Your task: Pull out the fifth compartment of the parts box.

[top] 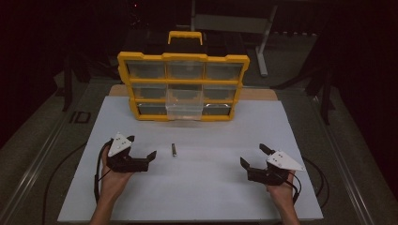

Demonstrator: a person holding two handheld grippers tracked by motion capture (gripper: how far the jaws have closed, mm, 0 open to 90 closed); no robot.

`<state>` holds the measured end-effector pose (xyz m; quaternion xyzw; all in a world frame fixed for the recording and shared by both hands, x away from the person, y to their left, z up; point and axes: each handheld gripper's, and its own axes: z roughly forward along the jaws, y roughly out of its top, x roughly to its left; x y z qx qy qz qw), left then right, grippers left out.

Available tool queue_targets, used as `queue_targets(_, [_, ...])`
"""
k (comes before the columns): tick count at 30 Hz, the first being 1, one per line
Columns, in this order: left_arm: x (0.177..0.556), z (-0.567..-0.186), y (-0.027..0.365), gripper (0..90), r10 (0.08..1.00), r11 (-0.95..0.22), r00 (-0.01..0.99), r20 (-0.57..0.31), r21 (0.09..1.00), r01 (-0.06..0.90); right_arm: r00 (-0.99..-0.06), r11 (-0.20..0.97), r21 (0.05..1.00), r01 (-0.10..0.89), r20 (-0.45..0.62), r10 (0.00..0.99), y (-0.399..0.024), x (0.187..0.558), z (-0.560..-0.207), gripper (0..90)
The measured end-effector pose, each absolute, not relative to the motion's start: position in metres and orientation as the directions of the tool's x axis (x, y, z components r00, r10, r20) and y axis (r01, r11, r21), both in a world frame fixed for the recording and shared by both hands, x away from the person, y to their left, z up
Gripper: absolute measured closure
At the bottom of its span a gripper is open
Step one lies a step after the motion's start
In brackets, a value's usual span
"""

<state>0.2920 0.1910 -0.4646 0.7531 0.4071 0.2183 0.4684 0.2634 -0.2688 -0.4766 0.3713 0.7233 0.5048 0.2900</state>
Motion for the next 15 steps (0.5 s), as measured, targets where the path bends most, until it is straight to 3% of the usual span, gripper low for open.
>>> queue_targets(15, [0.314, -0.468, 0.161, 0.9, 0.801, -0.263, 0.597, -0.053, 0.864, 0.429, -0.552, 0.215, 0.946, 0.244, -0.047, 0.833, -0.27, 0.264, -0.48, 10.6])
